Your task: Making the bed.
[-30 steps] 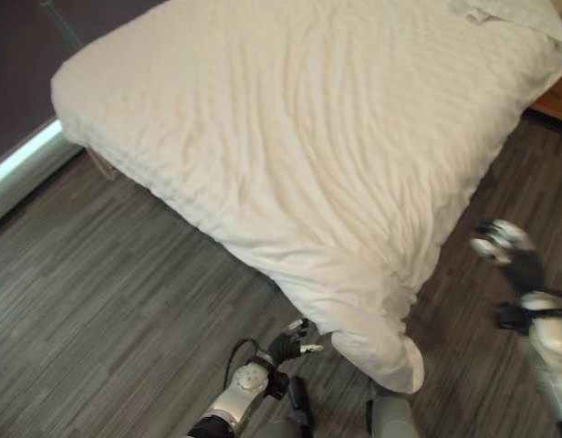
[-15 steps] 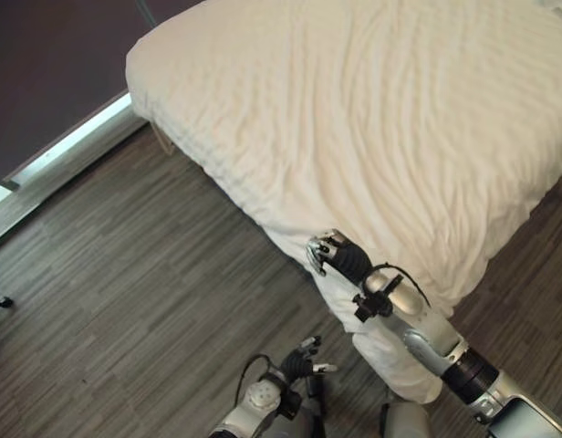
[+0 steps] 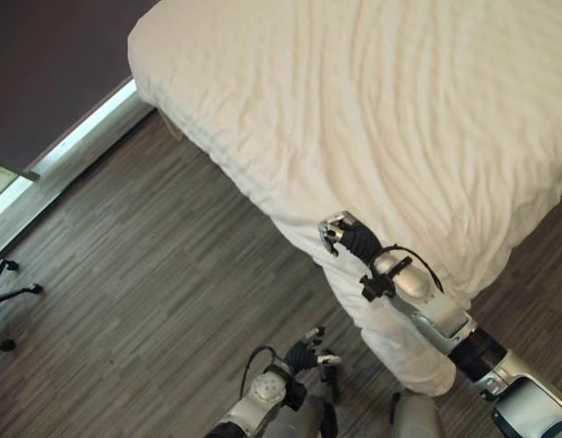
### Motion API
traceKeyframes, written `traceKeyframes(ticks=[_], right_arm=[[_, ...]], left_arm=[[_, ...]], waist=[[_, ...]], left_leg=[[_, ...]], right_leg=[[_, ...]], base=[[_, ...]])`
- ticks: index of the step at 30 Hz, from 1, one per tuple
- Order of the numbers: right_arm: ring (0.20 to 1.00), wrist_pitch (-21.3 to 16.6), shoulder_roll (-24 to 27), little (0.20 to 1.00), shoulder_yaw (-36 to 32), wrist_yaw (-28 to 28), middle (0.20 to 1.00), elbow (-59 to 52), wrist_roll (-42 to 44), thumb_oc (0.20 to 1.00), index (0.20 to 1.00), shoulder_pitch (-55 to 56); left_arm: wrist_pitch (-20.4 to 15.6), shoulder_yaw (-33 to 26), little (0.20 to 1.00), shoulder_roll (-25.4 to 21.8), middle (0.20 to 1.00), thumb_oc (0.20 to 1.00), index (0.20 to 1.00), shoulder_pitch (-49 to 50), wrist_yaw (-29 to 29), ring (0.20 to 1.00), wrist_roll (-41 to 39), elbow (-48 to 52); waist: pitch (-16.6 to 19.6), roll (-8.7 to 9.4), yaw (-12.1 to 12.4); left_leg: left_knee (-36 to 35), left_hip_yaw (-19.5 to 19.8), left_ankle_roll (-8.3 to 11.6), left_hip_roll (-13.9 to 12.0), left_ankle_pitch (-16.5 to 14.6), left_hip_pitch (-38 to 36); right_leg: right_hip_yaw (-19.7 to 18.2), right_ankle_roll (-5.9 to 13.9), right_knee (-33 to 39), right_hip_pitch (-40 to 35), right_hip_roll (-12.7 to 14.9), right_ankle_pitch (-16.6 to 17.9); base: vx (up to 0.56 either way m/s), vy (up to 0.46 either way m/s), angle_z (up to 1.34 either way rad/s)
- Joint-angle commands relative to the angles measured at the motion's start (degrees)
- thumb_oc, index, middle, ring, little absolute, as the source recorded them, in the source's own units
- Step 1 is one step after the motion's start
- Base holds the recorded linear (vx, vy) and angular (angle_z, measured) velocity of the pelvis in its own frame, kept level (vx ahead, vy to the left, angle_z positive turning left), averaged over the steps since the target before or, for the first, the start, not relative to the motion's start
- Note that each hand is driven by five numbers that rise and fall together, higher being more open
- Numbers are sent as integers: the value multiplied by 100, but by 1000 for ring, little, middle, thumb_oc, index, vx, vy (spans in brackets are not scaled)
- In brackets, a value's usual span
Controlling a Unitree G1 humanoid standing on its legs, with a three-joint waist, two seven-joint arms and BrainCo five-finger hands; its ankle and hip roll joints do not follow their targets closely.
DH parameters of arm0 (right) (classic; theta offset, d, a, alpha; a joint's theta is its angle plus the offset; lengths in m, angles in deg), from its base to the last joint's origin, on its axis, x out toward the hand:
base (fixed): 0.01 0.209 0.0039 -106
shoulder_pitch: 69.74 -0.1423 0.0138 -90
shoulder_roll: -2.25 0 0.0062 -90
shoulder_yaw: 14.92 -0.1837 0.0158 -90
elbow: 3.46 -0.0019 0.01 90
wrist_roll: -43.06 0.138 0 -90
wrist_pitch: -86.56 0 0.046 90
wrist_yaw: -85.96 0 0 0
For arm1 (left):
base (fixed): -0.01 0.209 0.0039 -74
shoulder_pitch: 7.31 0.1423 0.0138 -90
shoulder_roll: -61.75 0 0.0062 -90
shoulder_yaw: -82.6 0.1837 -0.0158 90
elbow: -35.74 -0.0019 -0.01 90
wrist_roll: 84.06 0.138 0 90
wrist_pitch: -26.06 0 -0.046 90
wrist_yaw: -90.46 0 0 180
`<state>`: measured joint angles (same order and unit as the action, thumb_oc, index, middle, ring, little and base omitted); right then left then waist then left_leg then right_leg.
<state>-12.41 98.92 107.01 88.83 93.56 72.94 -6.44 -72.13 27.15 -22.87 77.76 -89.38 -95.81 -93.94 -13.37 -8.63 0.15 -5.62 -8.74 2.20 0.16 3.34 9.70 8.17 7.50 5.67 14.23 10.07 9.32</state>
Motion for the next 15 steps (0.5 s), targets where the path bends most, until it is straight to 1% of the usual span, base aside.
traceKeyframes(ticks=[1,4,7,9,10,13,14,15], right_arm=[[200,-589,-176,200,-276,-171,200,-793,203,200,200,-313],[200,-693,8,200,-569,-377,200,-1098,-61,200,200,-193],[200,-807,31,200,-1049,-600,200,-1187,41,200,200,86],[200,-827,71,200,-1298,-648,200,-1201,84,200,200,290],[200,-856,48,200,-1528,-666,200,-1028,352,200,200,471],[200,-878,-9,200,-1689,-662,200,-839,607,200,200,617],[200,-910,-200,200,-1786,-644,200,-551,1007,200,200,704],[200,-938,-285,200,-1824,-625,200,-414,1154,200,200,724]], left_arm=[[-255,242,1000,105,1000,1000,1000,-312,-100,1000,237,-150],[-281,187,1000,112,1000,1000,1000,-293,-140,1000,268,-208],[-290,121,1000,103,1000,1000,1000,-270,-206,1000,209,-184],[-291,78,1000,112,1000,1000,1000,-266,-220,1000,204,-215],[-291,68,1000,105,1000,1000,1000,-244,-200,1000,195,-220],[-298,74,1000,96,1000,1000,1000,-230,-180,1000,206,-209],[-296,85,1000,117,1000,1000,1000,-234,-184,1000,198,-243],[-297,89,1000,120,1000,1000,1000,-234,-185,1000,183,-245]], waist=[[-113,102,48],[-113,112,0],[-115,133,-38],[-123,150,-72],[-120,162,-88],[-119,167,-107],[-122,158,-112],[-123,149,-109]], left_leg=[[62,63,154,-26,150,112],[62,53,149,-25,141,119],[62,59,139,-28,134,126],[62,66,135,-29,127,121],[62,68,132,-25,120,122],[62,64,124,-20,114,115],[62,62,119,-12,110,113],[62,63,118,-4,108,114]], right_leg=[[-144,291,-67,-118,184,159],[-156,294,-67,-102,183,166],[-152,298,-67,-100,186,164],[-143,302,-67,-103,188,161],[-144,305,-67,-108,192,154],[-148,306,-67,-119,197,153],[-146,307,-67,-117,202,153],[-146,307,-67,-113,201,152]], base=[[0,0,0],[2,4,-1],[0,0,0],[0,0,0],[0,0,0],[0,0,0],[9,14,-4],[11,13,-4]])
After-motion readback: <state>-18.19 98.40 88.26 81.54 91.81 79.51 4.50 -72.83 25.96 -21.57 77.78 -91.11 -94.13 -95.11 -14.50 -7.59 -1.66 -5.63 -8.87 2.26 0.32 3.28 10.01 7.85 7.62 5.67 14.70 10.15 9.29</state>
